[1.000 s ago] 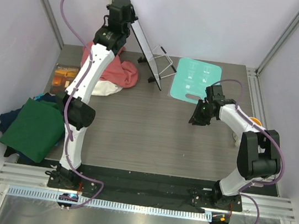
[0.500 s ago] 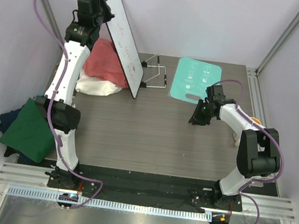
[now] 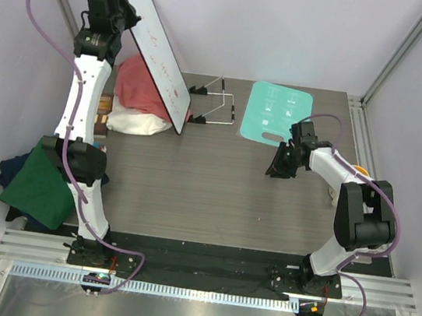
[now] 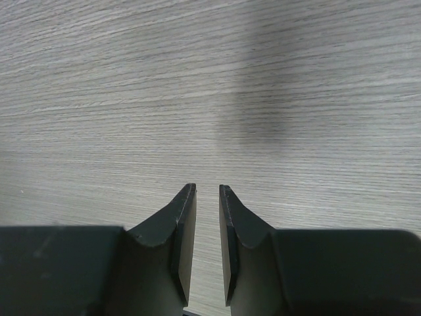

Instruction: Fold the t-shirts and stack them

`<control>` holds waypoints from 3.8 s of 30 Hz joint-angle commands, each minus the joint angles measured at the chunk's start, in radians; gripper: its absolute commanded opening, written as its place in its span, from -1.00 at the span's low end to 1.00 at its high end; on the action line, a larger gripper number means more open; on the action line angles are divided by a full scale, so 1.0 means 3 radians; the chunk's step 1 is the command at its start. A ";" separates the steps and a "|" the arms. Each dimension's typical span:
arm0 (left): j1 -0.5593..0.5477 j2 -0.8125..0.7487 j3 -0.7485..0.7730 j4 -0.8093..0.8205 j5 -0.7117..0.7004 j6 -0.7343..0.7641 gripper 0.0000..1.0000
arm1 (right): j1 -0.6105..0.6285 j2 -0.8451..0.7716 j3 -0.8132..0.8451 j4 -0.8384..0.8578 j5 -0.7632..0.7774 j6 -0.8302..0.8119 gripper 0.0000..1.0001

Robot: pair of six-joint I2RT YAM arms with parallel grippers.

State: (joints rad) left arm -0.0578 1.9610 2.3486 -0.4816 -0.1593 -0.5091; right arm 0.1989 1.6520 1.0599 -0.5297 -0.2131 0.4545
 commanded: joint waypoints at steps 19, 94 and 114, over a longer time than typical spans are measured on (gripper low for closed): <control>0.0177 -0.0447 -0.0225 0.0649 0.0142 -0.0175 -1.00 | -0.0009 0.0072 -0.0056 0.0129 -0.0072 0.0039 -0.48; -0.0548 0.0080 -0.0813 -0.0650 -0.0803 0.0434 -1.00 | -0.0034 0.0195 0.0077 0.0063 -0.0287 0.0003 -0.07; -0.0932 0.0095 -0.0813 -0.0839 -0.1336 0.0884 -1.00 | -0.0029 0.0352 0.0500 0.0043 -0.0328 -0.0007 -0.08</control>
State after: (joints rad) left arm -0.3099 1.9102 2.1582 -0.4000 -0.5148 -0.4404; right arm 0.1925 1.7248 1.0904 -0.5301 -0.2970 0.4637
